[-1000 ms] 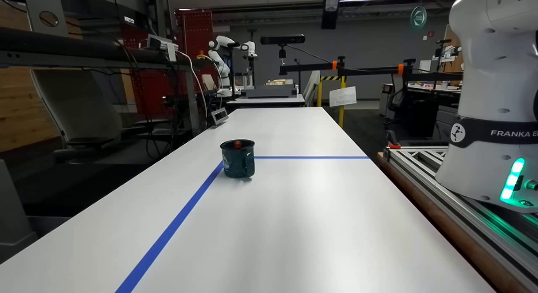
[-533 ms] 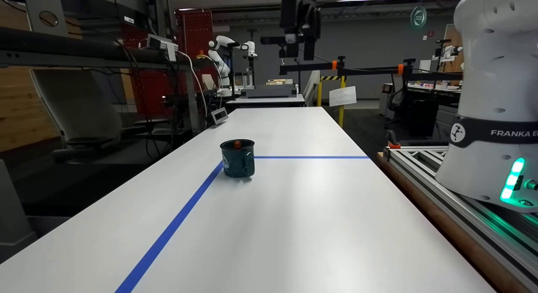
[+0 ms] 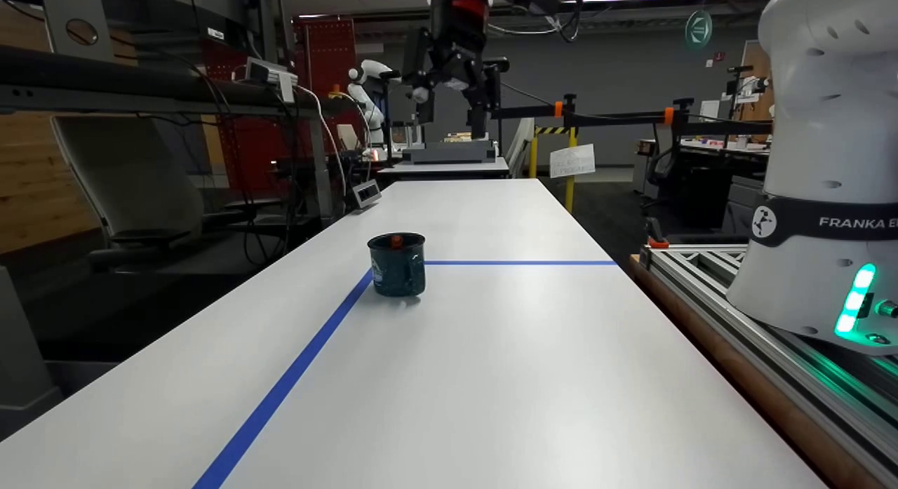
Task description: Take the red marker out of the green mug.
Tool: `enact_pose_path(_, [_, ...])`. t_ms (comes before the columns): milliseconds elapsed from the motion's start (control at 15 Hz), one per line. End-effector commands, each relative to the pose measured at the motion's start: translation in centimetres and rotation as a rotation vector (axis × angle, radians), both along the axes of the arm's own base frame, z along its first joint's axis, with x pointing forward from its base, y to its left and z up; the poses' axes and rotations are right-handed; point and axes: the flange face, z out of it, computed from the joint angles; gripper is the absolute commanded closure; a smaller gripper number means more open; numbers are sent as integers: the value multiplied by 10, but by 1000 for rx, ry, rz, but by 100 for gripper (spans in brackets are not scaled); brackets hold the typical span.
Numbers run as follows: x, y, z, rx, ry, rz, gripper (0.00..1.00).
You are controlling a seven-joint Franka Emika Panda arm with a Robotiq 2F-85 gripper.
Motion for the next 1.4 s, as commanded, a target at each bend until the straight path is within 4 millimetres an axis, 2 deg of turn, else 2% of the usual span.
enact_pose_path(0, [39,-25,-6,113,14,-161,0])
enact_pose_path(200, [58,-47,-17,156,38,-276,0])
enact_pose_path(733, [96,-100,-58,105,148,-456,0])
enact_pose_path(1133, [109,-107,-98,119,202,-503,0])
enact_pose_path(1333, [104,-105,-102,99,204,-495,0])
